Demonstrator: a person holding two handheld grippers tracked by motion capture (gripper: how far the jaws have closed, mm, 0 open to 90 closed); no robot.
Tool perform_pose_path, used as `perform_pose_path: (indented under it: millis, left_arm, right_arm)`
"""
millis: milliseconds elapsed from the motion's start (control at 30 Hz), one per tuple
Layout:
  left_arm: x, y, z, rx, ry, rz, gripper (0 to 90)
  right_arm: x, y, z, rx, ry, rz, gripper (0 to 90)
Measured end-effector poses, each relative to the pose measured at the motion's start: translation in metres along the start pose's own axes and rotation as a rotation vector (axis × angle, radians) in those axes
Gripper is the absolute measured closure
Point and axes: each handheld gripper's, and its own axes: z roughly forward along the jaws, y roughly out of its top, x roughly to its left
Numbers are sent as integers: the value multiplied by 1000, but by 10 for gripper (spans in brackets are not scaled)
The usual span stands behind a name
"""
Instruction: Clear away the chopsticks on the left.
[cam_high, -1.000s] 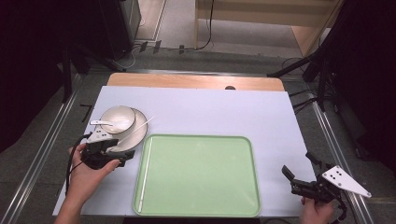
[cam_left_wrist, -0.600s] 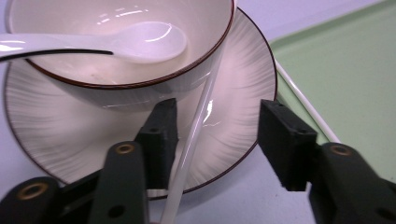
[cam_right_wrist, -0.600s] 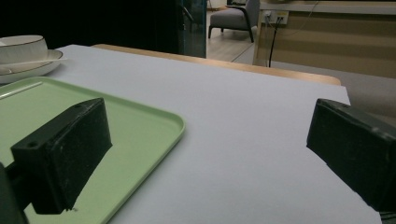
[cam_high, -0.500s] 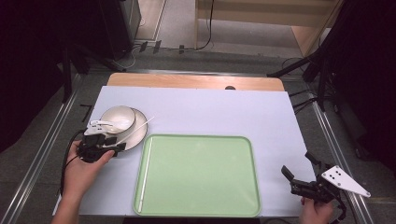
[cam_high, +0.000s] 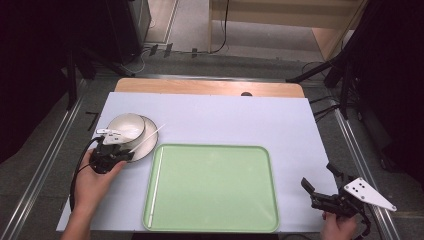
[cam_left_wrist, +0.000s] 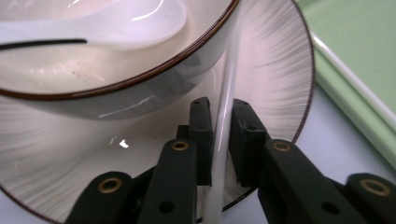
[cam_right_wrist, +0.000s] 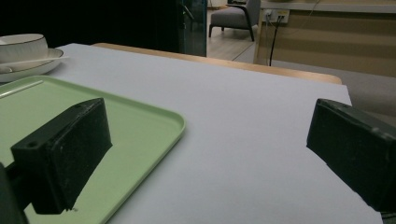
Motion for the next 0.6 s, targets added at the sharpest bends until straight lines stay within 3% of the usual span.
perform_pose_path:
  millis: [133,267,400,467,500,533,600]
  left_arm:
    - [-5,1,-8,-44,-39,-2,857]
    - [-15,3,-16,-62,-44,2,858]
    - [-36,8,-27,-81,-75,2,858]
    - [-50,10,-30,-81,-88,-10,858]
    - [-64,11,-32,-91,-100,-24,858]
    - [-64,11,-32,-91,-100,-24,858]
    - [-79,12,-32,-99,-120,-20,858]
  right_arm:
    - [-1,0,-1,-3,-3,-1,1]
    - [-1,0,-2,-2,-4,1,1]
    - [-1,1,-2,-5,-3,4,1]
    - [-1,1,-3,-4,-3,2,1]
    - [0,1,-3,-5,-2,-2,1]
    - [0,1,-3,-5,-2,-2,1]
    - [-1,1,-3,-6,-2,-1,1]
